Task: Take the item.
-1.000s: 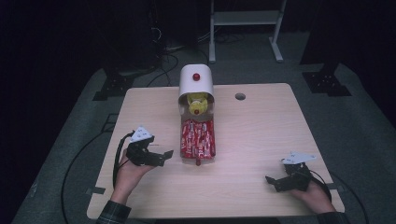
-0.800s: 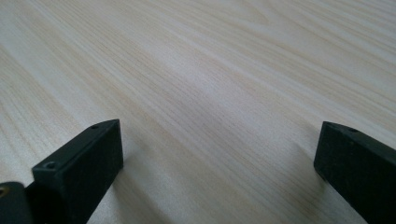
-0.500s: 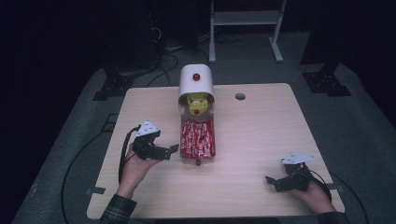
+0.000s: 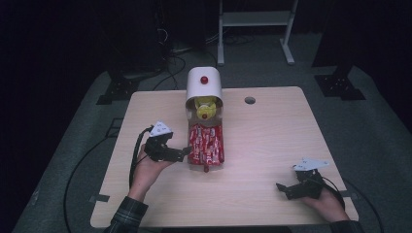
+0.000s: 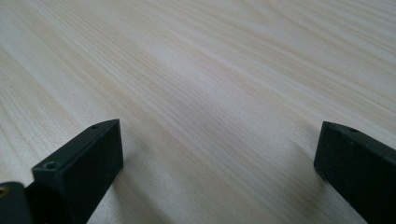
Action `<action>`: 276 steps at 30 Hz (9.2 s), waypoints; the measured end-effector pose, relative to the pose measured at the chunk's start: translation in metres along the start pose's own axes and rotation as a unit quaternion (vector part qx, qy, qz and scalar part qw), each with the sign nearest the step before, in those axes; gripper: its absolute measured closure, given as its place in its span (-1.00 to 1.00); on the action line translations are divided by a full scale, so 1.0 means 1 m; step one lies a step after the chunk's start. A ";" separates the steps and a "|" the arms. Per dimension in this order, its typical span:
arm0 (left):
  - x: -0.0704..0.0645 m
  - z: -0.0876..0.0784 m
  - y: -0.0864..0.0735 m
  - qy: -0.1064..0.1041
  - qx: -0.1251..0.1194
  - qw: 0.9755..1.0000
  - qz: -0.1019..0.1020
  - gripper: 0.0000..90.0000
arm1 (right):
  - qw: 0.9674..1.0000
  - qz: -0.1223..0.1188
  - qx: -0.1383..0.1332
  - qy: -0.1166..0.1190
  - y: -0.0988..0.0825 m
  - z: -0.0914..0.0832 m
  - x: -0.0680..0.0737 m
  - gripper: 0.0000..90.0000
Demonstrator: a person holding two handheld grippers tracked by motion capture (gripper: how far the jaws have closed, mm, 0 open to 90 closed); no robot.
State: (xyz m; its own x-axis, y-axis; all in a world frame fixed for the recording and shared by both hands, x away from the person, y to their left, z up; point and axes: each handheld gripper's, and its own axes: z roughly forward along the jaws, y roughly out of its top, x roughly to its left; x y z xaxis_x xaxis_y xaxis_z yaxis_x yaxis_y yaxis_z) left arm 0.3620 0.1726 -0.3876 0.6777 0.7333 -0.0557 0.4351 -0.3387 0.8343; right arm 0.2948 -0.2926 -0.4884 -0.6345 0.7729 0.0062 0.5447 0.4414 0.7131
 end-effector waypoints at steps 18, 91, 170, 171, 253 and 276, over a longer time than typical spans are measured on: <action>-0.012 0.025 0.021 -0.021 0.001 1.000 0.016 -0.82 | 1.000 0.001 0.000 0.000 0.000 0.000 0.000 -0.99; -0.020 0.070 0.021 -0.038 0.089 0.995 0.016 0.80 | 1.000 0.000 0.000 0.000 0.000 0.000 0.000 -0.99; 0.064 -0.004 0.004 -0.006 0.049 0.995 -0.082 0.84 | 1.000 -0.001 0.000 0.002 -0.001 -0.001 0.001 -0.99; 0.066 -0.003 0.002 -0.003 0.052 0.995 -0.087 0.84 | 1.000 -0.001 0.000 0.002 -0.001 -0.001 0.001 -0.99; 0.086 0.041 -0.036 0.031 0.135 0.986 -0.095 -0.16 | 1.000 -0.002 -0.001 0.002 -0.001 -0.001 0.001 -0.99; 0.057 0.007 -0.044 0.040 0.116 0.991 -0.057 -0.90 | 1.000 -0.002 -0.001 0.002 -0.001 -0.001 0.001 -0.99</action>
State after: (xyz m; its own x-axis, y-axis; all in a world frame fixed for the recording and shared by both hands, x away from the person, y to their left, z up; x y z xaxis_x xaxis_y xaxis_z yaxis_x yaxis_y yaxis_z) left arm 0.3855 0.2248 -0.4316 0.5712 0.8156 -0.0921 0.6373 -0.3700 0.6760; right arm 0.2933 -0.2927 -0.4885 -0.6388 0.7694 0.0057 0.5413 0.4441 0.7140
